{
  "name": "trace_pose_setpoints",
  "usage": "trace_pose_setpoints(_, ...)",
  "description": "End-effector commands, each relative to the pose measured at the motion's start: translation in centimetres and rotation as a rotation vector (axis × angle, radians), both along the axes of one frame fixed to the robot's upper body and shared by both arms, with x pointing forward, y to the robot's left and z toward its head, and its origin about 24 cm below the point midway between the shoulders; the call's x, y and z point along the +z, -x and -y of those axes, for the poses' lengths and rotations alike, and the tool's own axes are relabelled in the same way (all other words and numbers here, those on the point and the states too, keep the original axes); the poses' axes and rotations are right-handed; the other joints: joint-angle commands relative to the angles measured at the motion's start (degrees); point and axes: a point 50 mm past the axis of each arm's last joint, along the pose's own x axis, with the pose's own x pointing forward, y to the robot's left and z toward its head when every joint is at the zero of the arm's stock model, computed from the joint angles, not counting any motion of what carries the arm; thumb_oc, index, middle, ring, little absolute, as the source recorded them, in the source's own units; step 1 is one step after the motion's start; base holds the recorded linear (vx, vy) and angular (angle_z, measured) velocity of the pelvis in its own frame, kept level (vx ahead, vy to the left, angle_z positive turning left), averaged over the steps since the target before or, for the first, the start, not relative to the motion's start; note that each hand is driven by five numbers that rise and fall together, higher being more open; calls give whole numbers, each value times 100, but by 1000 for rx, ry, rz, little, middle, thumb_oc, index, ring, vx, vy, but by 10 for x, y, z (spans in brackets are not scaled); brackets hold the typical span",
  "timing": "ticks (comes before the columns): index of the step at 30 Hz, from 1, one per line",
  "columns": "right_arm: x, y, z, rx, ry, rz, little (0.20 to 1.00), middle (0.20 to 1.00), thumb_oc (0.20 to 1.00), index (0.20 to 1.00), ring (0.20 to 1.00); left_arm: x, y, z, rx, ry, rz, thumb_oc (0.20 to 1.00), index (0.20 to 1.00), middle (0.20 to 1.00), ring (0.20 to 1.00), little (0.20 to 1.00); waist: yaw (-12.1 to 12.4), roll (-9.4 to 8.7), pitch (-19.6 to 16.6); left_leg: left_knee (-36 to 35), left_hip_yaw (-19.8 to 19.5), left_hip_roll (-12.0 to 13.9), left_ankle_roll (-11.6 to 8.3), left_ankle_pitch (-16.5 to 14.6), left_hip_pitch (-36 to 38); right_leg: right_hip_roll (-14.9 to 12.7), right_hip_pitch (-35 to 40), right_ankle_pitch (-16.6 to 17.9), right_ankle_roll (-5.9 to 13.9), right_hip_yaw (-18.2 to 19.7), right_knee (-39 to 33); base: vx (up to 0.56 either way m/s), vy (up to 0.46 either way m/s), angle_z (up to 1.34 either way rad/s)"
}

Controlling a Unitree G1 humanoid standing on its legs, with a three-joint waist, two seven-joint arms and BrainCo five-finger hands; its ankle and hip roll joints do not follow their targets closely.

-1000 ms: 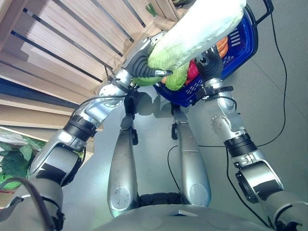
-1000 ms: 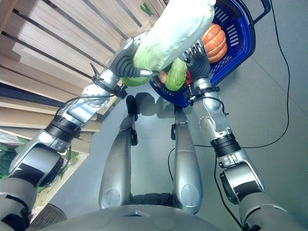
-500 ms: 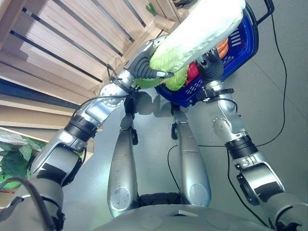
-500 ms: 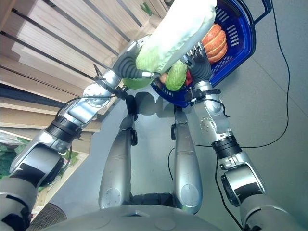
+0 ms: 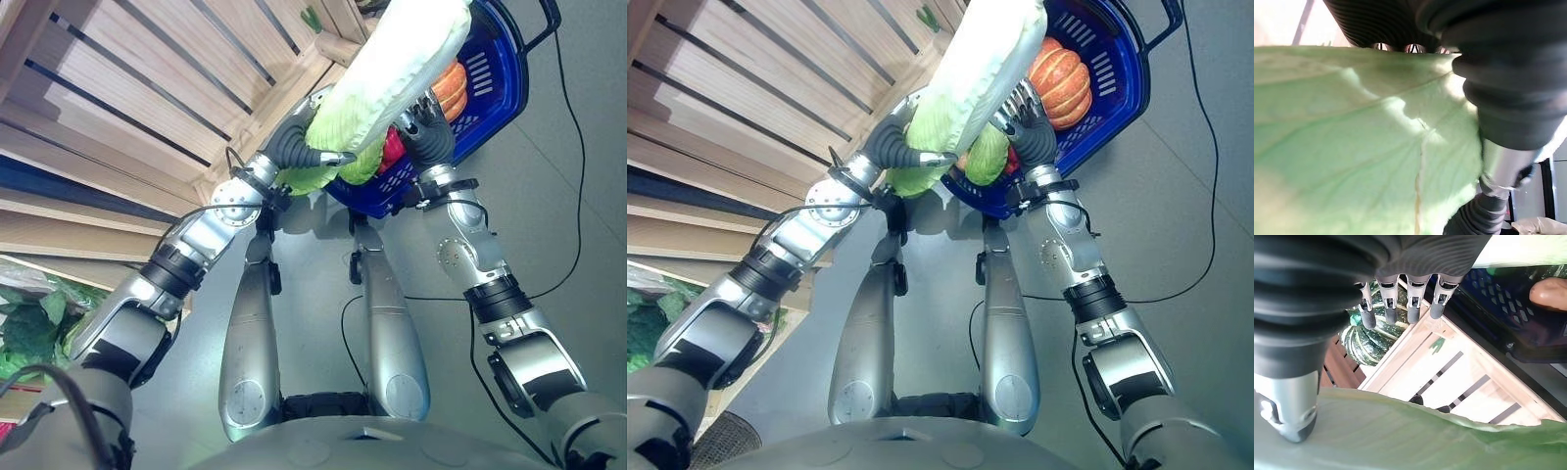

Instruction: Pick up fruits and vegetables into the basket

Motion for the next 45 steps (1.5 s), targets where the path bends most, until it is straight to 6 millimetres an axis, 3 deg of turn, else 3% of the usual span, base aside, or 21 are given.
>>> trace_pose_setpoints(1, 43, 24, -27, 185, 20, 243, 1000, 1000, 1000, 1000, 1000, 16, 14, 16, -83, 71, 60, 200, 200, 200, 200, 200, -52, 130, -74, 237, -73, -215, 299, -220, -106, 81, 342, -162, 22, -315, 158, 0, 0, 0)
trace_pose_setpoints(30, 47, 29, -36, 338, 14, 235, 1000, 1000, 1000, 1000, 1000, 10, 6, 16, -42, -104, 27, 200, 200, 200, 200, 200, -66, 117, -74, 249, -102, -227, 287, -214, -104, 100, 344, -160, 30, -312, 165, 0, 0, 0)
trace_pose_setpoints(31, 47, 29, -37, 341, 13, 239, 947, 947, 947, 947, 947, 9, 7, 17, -47, -112, 25, 200, 200, 200, 200, 200, -66, 120, -74, 242, -98, -226, 287, -210, -105, 100, 347, -157, 29, -312, 153, 0, 0, 0)
trace_pose_setpoints(32, 48, 30, -37, 342, 8, 252, 200, 200, 200, 200, 200, 9, 7, 18, -48, -114, 25, 200, 200, 200, 200, 200, -72, 121, -74, 250, -104, -226, 285, -218, -114, 97, 335, -157, 32, -308, 159, 0, 0, 0)
trace_pose_setpoints(33, 48, 31, -37, 343, 7, 256, 200, 200, 200, 200, 200, 9, 7, 18, -46, -111, 26, 376, 376, 376, 376, 376, -74, 122, -74, 253, -104, -225, 284, -220, -116, 96, 331, -158, 34, -306, 161, 0, 0, 0)
trace_pose_setpoints(34, 49, 31, -38, 346, 2, 262, 200, 200, 200, 200, 200, 9, 6, 19, -37, -105, 29, 1000, 1000, 1000, 1000, 1000, -76, 126, -74, 244, -91, -221, 287, -220, -111, 98, 335, -157, 34, -302, 152, 0, 0, 0)
trace_pose_setpoints(45, 48, 29, -37, 344, -19, 268, 200, 200, 200, 200, 200, 12, 6, 20, -11, -87, 54, 1000, 1000, 1000, 1000, 1000, -56, 109, -74, 238, -99, -236, 293, -218, -102, 81, 358, -140, 54, -320, 119, 0, 0, 0)
